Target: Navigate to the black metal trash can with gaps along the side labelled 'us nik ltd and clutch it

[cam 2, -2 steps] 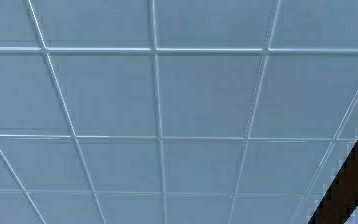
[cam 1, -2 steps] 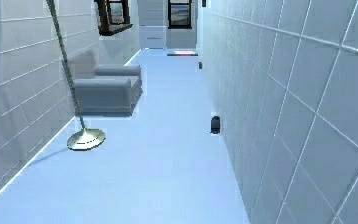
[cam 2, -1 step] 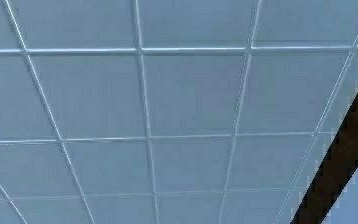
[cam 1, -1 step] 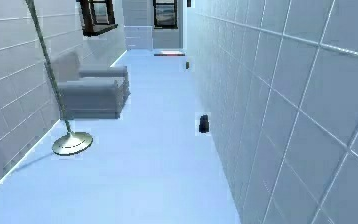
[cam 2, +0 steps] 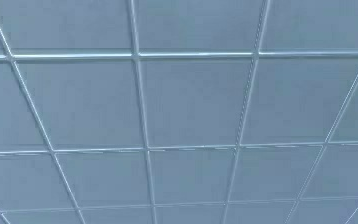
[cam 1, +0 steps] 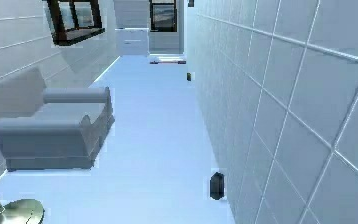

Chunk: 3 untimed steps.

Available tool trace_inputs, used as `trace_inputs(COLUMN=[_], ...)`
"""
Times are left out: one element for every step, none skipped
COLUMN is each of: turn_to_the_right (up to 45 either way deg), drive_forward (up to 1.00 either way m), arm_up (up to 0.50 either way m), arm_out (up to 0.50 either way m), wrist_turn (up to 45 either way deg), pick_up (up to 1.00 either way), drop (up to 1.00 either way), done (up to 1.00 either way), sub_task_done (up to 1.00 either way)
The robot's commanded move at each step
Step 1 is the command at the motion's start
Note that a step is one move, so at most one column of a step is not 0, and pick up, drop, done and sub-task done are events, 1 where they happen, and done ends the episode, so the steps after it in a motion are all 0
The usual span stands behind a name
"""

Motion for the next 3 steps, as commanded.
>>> trace_inputs(turn_to_the_right=[0.0, -45.0, -21.0], drive_forward=[0.45, 0.0, 0.0], arm_up=[0.0, 0.0, 0.0], arm_out=[0.0, 0.0, 0.0], wrist_turn=[0.0, 0.0, 0.0], pick_up=[0.0, 0.0, 0.0], drop=[0.0, 0.0, 0.0], done=[0.0, 0.0, 0.0], sub_task_done=[0.0, 0.0, 0.0])
